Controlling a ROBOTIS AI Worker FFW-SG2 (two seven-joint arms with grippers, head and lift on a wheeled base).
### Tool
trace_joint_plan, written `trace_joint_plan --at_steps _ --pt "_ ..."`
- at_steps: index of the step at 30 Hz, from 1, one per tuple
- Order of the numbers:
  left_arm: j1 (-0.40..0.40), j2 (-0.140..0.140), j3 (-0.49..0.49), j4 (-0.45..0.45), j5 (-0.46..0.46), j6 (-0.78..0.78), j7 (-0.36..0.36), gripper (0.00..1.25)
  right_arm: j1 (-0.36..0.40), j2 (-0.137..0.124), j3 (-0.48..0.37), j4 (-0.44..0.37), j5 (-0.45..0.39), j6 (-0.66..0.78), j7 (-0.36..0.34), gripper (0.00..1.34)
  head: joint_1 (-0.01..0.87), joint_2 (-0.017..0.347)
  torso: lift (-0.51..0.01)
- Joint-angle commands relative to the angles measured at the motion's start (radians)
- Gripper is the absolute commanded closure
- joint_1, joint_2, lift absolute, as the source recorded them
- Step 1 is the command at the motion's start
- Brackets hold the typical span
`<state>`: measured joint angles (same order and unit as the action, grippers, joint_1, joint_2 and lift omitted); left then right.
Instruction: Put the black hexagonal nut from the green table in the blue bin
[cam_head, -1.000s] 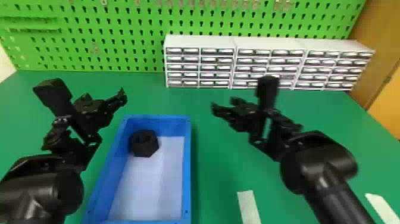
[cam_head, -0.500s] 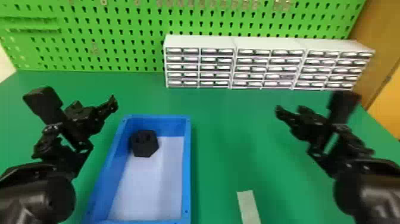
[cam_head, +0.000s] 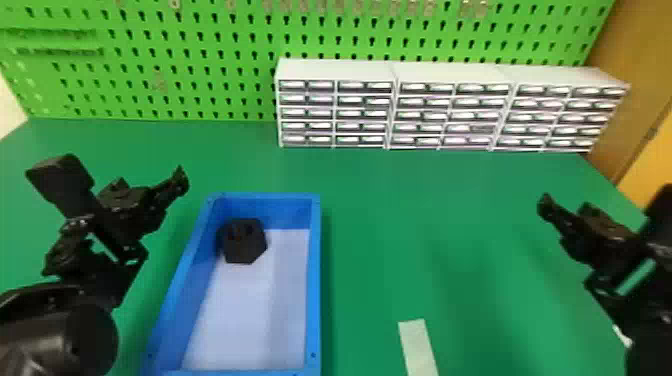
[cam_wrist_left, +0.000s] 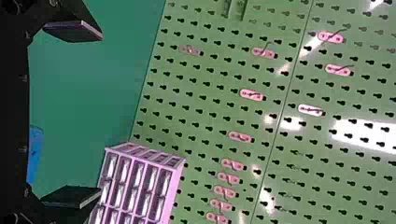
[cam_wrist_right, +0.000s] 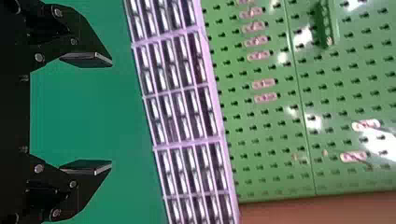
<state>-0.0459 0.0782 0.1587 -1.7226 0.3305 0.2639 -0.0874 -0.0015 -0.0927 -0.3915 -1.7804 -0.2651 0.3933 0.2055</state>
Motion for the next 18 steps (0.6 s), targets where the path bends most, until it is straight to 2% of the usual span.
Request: trace_joint_plan --at_steps 1,6,11,18 --pt "0.001 0.000 -0.001 0.000 0.004 0.000 0.000 0.12 0.015 0.007 -0.066 -0.004 -0.040 -0.047 0.000 0.49 0.692 0.009 -0.097" --pt "0.000 0.000 -0.005 0.000 0.004 0.000 -0.002 0.12 0.018 0.019 -0.106 -0.002 -0.080 -0.077 0.000 0.49 0.692 0.009 -0.097" --pt "-0.003 0.000 -0.016 0.000 0.010 0.000 -0.002 0.12 0.011 0.030 -0.121 0.021 -0.161 -0.094 0.000 0.49 0.692 0.009 -0.097" --pt "-0.005 0.000 -0.018 -0.008 0.001 0.000 -0.002 0.12 -0.002 0.014 -0.066 0.053 -0.230 -0.093 0.000 0.49 0.692 0.009 -0.097"
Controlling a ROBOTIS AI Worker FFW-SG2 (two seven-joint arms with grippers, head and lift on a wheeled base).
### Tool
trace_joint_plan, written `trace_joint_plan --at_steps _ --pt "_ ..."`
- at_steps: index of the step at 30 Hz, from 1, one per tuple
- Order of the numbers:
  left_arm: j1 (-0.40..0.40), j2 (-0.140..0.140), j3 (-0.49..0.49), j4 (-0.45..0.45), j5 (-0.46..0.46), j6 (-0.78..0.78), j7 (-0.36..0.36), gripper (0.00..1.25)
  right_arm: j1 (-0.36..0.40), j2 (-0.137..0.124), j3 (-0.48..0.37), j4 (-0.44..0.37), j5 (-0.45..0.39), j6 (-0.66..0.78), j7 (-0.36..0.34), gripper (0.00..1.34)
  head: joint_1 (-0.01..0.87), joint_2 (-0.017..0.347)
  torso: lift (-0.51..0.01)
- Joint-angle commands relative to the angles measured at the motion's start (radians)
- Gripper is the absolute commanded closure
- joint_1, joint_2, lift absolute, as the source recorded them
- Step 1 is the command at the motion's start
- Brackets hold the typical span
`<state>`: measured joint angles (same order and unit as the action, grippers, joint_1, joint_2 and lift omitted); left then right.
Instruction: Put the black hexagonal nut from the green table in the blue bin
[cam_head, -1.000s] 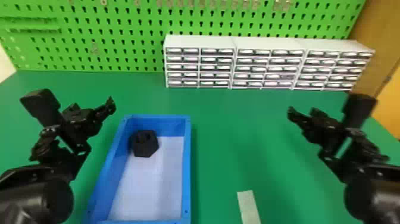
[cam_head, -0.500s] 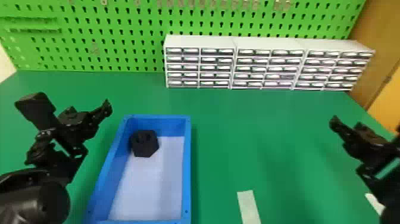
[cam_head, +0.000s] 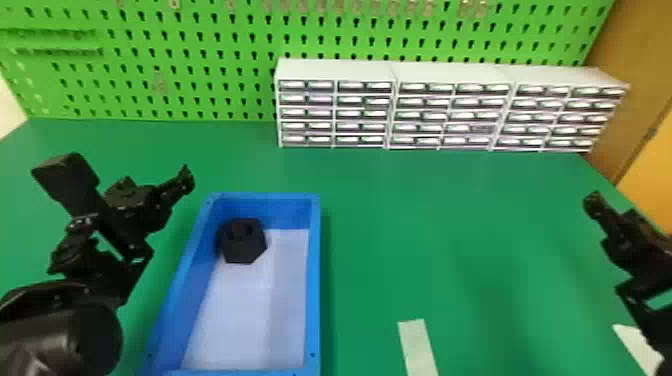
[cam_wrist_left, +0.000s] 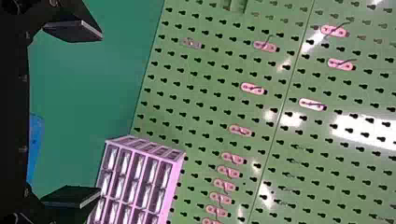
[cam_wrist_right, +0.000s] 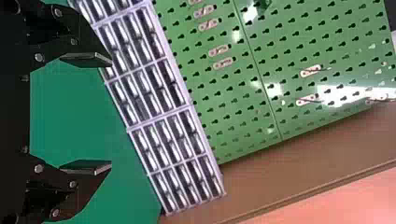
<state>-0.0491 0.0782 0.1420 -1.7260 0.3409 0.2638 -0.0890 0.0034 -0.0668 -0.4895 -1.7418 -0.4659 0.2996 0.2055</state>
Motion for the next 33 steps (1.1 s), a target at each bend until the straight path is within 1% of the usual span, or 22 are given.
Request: trace_joint_plan --at_steps 1,3,8,13,18,23,29,33 --pt "-0.001 0.000 -0.002 -0.007 -0.020 0.000 0.000 0.12 -0.008 -0.018 0.045 0.018 -0.034 0.001 0.000 0.49 0.692 0.009 -0.097" --pt "-0.003 0.000 -0.004 -0.011 -0.037 0.000 0.000 0.12 -0.014 -0.028 0.058 0.019 -0.040 0.016 0.000 0.49 0.692 0.009 -0.097" --pt "-0.006 0.000 -0.002 -0.011 -0.037 0.000 0.000 0.12 -0.030 -0.051 0.075 0.022 -0.045 0.053 0.000 0.49 0.692 0.009 -0.097" --pt "-0.011 0.000 0.002 -0.014 -0.037 0.000 0.000 0.12 -0.039 -0.082 0.097 0.039 -0.079 0.061 0.003 0.49 0.692 0.009 -0.097" --pt "-0.015 0.000 0.004 -0.020 -0.034 0.000 0.000 0.12 -0.049 -0.090 0.114 0.044 -0.082 0.066 0.003 0.49 0.692 0.009 -0.097" --pt "-0.023 0.000 -0.007 -0.020 -0.036 0.000 0.000 0.12 -0.062 -0.088 0.129 0.050 -0.080 0.066 0.005 0.49 0.692 0.009 -0.097" --pt "-0.021 -0.002 -0.027 -0.020 -0.023 0.009 0.000 0.12 -0.066 -0.103 0.160 0.061 -0.085 0.076 0.006 0.49 0.692 0.009 -0.097" --pt "-0.021 -0.002 -0.041 -0.020 -0.013 0.018 -0.009 0.12 -0.063 -0.111 0.157 0.065 -0.083 0.093 0.008 0.49 0.692 0.009 -0.097"
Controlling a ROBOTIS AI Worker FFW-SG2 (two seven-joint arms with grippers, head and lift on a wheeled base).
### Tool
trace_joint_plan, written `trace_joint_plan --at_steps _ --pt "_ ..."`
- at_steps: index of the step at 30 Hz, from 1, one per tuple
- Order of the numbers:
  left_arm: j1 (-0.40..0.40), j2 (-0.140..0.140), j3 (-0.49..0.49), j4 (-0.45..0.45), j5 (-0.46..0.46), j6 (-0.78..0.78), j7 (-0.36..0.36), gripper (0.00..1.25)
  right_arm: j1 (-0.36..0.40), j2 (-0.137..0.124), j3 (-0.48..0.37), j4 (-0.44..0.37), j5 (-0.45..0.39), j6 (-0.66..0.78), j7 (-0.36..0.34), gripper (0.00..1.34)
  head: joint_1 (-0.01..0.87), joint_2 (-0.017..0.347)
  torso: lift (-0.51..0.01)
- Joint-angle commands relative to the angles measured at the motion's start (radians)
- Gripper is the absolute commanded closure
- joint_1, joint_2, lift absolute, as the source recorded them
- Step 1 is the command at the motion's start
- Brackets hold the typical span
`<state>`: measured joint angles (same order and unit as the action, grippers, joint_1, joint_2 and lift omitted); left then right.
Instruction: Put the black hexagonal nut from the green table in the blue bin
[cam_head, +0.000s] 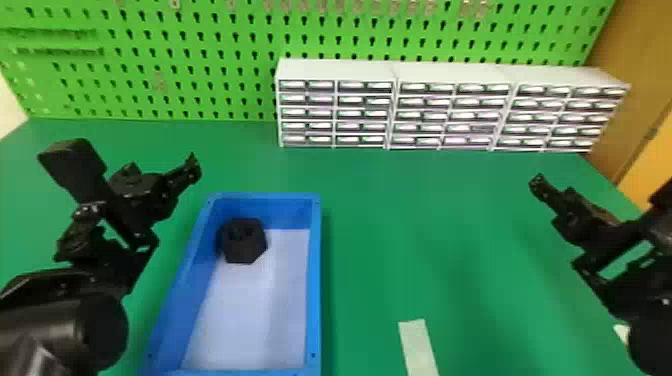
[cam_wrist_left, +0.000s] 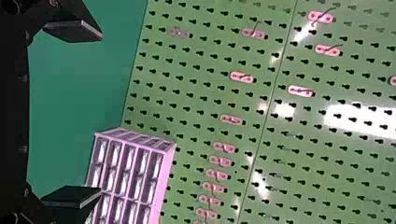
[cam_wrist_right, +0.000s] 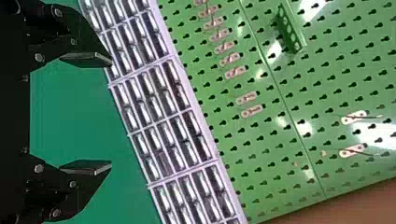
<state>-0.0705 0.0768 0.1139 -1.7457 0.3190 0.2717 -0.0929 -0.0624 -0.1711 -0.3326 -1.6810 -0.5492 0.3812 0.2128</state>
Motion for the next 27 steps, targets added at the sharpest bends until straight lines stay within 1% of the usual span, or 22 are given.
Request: trace_joint_plan --at_steps 1,2,4,10,17,22,27 --pt "0.001 0.000 -0.019 0.000 0.011 0.020 -0.007 0.12 0.004 -0.007 -0.003 0.004 0.000 0.015 0.000 0.49 0.692 0.009 -0.097" --pt "0.003 0.000 -0.023 0.000 0.017 0.029 -0.007 0.12 0.004 -0.008 -0.006 0.004 0.000 0.018 0.000 0.49 0.692 0.009 -0.097" --pt "0.009 0.001 -0.030 0.002 0.068 0.053 -0.007 0.12 0.000 -0.008 -0.013 0.004 0.000 0.025 0.003 0.49 0.692 0.009 -0.097" --pt "0.011 0.000 -0.040 0.005 0.077 0.053 -0.007 0.11 -0.005 -0.001 -0.019 0.004 0.018 0.025 0.008 0.49 0.692 0.009 -0.097" --pt "0.008 0.000 -0.019 0.012 0.143 0.052 -0.007 0.11 -0.010 -0.007 -0.013 0.004 0.031 0.033 0.014 0.49 0.692 0.009 -0.097" --pt "0.006 0.000 -0.013 0.041 0.206 0.015 -0.007 0.11 -0.011 -0.008 -0.016 0.004 0.031 0.033 0.016 0.49 0.692 0.009 -0.097" --pt "0.008 0.000 -0.008 0.046 0.204 0.001 -0.007 0.11 -0.011 -0.011 -0.013 0.004 0.031 0.033 0.016 0.49 0.692 0.009 -0.097"
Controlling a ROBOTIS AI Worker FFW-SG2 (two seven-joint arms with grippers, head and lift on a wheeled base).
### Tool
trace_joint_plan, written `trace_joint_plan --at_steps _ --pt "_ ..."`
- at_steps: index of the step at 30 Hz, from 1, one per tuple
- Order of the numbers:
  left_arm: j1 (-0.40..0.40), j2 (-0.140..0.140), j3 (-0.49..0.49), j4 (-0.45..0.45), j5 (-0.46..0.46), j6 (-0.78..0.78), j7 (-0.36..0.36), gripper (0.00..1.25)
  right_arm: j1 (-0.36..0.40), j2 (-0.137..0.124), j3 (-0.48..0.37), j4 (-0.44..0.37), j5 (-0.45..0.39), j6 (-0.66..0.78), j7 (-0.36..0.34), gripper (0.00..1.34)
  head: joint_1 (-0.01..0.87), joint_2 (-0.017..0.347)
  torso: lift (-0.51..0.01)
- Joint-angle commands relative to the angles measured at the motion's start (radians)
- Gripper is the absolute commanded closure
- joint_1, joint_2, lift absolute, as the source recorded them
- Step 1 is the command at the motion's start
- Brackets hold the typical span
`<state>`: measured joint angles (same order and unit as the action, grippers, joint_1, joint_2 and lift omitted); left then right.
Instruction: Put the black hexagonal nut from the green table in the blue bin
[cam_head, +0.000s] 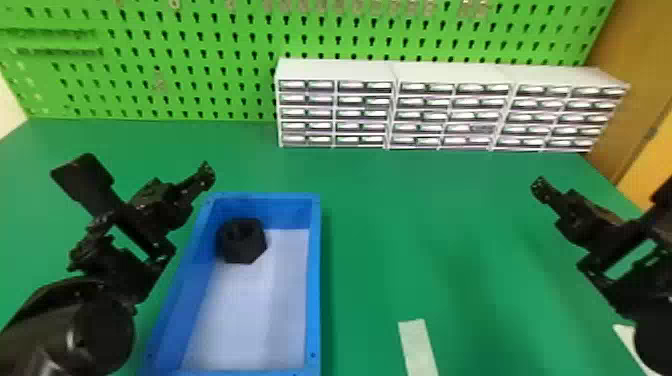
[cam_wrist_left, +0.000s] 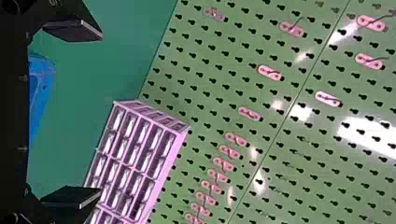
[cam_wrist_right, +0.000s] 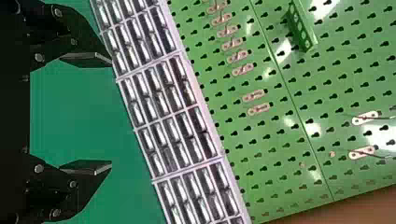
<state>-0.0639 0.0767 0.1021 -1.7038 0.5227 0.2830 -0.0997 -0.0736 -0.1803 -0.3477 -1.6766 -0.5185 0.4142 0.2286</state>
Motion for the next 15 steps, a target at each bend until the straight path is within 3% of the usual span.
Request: trace_joint_plan --at_steps 1,15 --pt "0.001 0.000 0.004 0.004 -0.003 -0.010 0.000 0.11 0.000 -0.004 0.004 0.000 0.000 0.000 0.002 0.49 0.692 0.009 -0.097" --pt "-0.005 0.000 -0.002 0.004 -0.044 -0.008 0.000 0.12 0.000 -0.004 -0.001 0.000 0.000 0.002 0.002 0.49 0.692 0.009 -0.097"
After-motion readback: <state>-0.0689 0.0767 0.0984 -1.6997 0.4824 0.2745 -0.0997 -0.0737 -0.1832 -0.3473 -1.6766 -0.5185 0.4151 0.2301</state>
